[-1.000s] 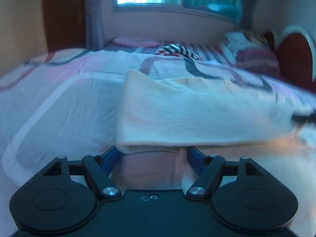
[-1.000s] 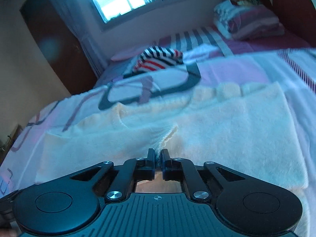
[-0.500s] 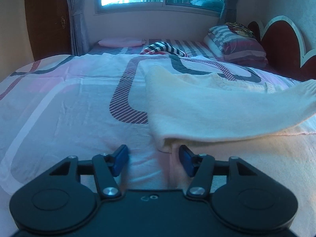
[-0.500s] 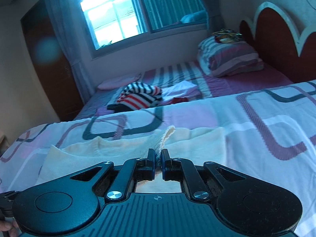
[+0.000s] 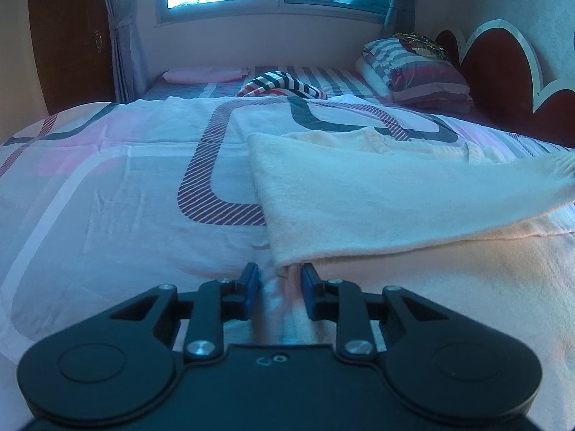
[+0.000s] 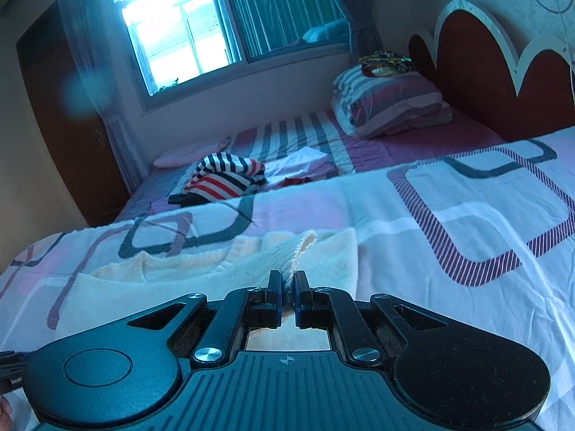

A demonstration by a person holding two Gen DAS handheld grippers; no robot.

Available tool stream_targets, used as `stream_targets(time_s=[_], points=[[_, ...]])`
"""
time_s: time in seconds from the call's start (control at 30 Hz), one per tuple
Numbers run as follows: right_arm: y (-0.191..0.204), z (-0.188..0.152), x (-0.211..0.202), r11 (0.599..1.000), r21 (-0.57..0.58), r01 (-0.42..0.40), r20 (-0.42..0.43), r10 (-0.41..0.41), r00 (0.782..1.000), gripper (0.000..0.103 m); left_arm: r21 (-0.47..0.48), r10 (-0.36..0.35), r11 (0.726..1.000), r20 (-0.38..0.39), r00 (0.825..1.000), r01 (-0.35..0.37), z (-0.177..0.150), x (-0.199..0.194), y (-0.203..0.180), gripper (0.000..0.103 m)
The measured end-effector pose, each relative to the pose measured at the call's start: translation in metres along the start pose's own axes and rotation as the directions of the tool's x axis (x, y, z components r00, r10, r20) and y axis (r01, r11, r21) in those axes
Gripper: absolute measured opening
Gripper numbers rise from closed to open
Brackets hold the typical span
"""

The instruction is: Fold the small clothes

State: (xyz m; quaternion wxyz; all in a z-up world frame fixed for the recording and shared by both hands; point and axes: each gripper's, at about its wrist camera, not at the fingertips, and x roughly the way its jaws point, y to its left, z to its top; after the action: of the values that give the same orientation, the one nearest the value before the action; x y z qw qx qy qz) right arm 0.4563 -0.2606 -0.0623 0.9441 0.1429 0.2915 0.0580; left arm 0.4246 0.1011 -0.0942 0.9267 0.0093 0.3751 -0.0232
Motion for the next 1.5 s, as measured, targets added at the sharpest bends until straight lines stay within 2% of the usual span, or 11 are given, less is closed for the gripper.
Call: stream_targets(time_s=[0.27,0.4,0.5,0.7,0.87,0.93,1.07,1.13,1.23,1.4,1.5], points=[[-0.009,-0.024,0.018,0.999,0.003,0.034,-0.063,-0.033,0.997,0.006,0.017,0.003,1.000,-0.015,1.000,-0.003,0.003,0.003,0.000,0.026],[-0.018,-0.034,0.035,0.995,-0.039,0.090,-0.058,-0.092,0.994,0.006,0.023,0.021,1.000,-0.004,1.000,-0.021,0.002,0.001,0.004,0.054],[-0.029,-0.026,0.026,0.987,-0.008,0.161,-0.007,-0.161,0.987,0.006,-0.038,-0.023,0.999,0.102,0.994,0.027,0.003,-0.023,0.018,0.054],[0.014,-0.018,0.034,0.997,-0.079,-0.023,-0.014,0.022,1.000,0.006,0.044,-0.110,0.993,0.118,0.987,0.105,0.042,0.011,-0.022,0.055],[0.059,-0.012,0.080,0.980,-0.131,-0.150,-0.063,0.142,0.988,0.006,0.047,-0.099,0.994,0.113,0.989,0.094,0.076,0.061,-0.036,0.056],[0.064,-0.016,0.101,0.975,-0.155,-0.161,-0.106,0.145,0.984,0.006,0.035,-0.088,0.996,0.075,0.993,0.086,0.080,0.080,-0.027,0.065],[0.027,-0.018,0.110,0.996,-0.080,-0.024,-0.085,0.017,0.996,0.006,-0.047,-0.099,0.994,0.076,0.992,0.103,0.072,0.083,0.009,0.061],[0.024,-0.014,0.105,0.997,-0.078,0.008,-0.081,-0.014,0.997,0.006,-0.064,-0.021,0.998,0.095,0.995,0.027,0.073,0.069,0.011,0.058],[0.054,-0.011,0.098,0.990,-0.132,-0.058,-0.046,0.052,0.998,0.006,-0.046,-0.081,0.995,0.175,0.981,0.090,0.077,0.045,-0.011,0.065],[0.110,-0.020,0.128,0.969,-0.157,-0.190,-0.153,0.166,0.974,0.013,0.124,-0.160,0.981,0.094,0.983,0.148,0.071,0.058,-0.077,0.065],[0.105,-0.029,0.133,0.964,-0.183,-0.191,-0.163,0.162,0.973,0.013,0.131,-0.146,0.982,0.052,0.988,0.138,0.058,0.066,-0.071,0.066]])
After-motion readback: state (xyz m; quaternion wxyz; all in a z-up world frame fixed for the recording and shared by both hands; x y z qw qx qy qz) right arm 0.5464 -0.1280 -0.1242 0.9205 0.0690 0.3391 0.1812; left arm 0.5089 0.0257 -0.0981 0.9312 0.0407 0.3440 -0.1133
